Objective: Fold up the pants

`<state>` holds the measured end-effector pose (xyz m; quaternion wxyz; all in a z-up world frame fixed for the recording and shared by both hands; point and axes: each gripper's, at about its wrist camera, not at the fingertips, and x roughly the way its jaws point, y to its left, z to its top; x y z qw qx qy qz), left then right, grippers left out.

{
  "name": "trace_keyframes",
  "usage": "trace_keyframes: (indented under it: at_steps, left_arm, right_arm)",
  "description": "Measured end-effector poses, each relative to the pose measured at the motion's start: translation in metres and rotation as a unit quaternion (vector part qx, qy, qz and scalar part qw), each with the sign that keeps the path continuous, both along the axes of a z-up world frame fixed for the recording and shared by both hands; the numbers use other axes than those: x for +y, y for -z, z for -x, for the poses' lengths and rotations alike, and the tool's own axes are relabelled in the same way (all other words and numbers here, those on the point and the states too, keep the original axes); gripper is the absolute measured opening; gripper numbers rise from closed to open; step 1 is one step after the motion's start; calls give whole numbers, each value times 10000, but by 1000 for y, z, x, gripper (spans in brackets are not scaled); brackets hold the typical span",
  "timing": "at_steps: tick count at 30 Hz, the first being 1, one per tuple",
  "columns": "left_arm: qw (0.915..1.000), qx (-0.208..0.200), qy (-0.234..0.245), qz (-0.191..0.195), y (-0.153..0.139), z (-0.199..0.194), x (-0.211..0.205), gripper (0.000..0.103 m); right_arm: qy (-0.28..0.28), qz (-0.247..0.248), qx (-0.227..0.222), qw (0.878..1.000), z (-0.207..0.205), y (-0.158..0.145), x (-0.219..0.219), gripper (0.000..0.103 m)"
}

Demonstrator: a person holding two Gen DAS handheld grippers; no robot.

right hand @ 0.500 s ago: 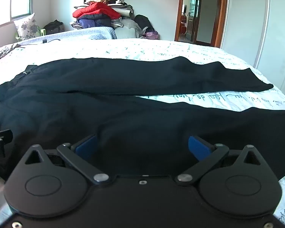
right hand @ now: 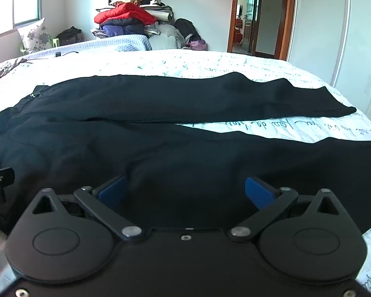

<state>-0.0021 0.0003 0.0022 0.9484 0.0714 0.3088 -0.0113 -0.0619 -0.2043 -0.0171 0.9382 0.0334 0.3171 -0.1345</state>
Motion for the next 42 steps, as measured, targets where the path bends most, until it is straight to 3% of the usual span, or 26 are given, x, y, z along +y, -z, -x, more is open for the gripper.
trace_keyframes:
  at_steps: [12, 17, 21, 23, 27, 29, 39, 42]
  left_arm:
    - [10000, 32, 2, 70, -2, 1, -1, 102]
    - [9995, -57, 28, 295, -7, 13, 4, 102]
    - [9983, 132, 62, 556, -15, 18, 10, 102]
    - [9986, 167, 182, 478, -19, 21, 8, 102]
    - [9988, -82, 450, -161, -32, 35, -8, 102]
    - [9981, -180, 518, -296, -38, 41, -13, 103]
    - [9978, -145, 633, 131, -47, 52, -9, 102]
    - [9983, -213, 527, 96, -48, 56, -10, 102]
  right_arm:
    - [-12, -39, 5, 10000, 4, -5, 1, 103]
    - [-63, -66, -99, 9999, 14, -17, 6, 103]
    - [-35, 42, -93, 9999, 19, -25, 11, 103]
    - [-46, 11, -116, 9999, 21, -29, 12, 103]
    - [-78, -149, -122, 9998, 26, -34, 14, 103]
    - [-92, -272, -124, 9995, 30, -36, 13, 103]
    - [-104, -317, -238, 9992, 52, -49, 18, 103]
    - [-109, -193, -229, 9995, 56, -50, 22, 103]
